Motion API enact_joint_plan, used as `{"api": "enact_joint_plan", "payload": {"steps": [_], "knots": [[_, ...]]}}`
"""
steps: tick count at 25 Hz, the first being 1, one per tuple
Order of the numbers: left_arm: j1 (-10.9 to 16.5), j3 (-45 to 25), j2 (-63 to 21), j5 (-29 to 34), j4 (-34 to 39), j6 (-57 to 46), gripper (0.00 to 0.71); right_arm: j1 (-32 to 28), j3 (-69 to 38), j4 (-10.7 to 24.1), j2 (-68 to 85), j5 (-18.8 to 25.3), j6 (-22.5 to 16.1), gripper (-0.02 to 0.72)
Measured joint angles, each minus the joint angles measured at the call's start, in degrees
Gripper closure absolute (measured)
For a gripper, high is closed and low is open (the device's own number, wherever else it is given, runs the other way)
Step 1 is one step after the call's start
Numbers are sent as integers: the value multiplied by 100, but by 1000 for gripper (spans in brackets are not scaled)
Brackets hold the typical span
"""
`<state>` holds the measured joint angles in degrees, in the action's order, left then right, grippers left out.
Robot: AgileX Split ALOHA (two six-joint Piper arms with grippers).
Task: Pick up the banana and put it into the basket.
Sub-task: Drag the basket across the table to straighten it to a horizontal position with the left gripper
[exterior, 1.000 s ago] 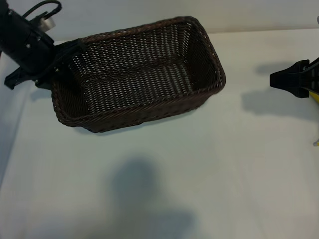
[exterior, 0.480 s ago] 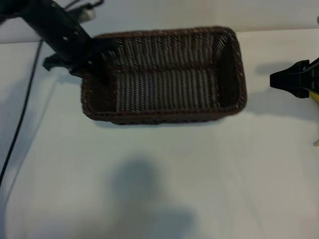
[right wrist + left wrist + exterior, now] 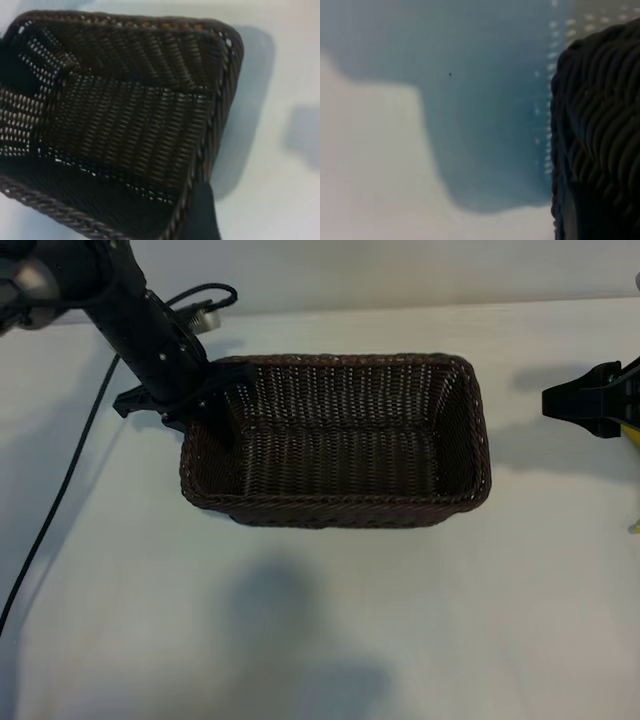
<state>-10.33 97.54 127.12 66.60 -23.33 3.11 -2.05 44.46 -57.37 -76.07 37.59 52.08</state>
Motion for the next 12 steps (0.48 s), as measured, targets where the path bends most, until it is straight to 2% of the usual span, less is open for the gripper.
{"api": "enact_joint_plan", "payload": {"steps": [4,8,12], "knots": [[-131,0,58,-44,15,0,548,0,0,5,0,0,0,118],[-260,5,68,-108,330,-29,548,0,0,6,0,0,0,118],[-289,12,68,-151,450,-123,550,0,0,23,0,0,0,118]]}}
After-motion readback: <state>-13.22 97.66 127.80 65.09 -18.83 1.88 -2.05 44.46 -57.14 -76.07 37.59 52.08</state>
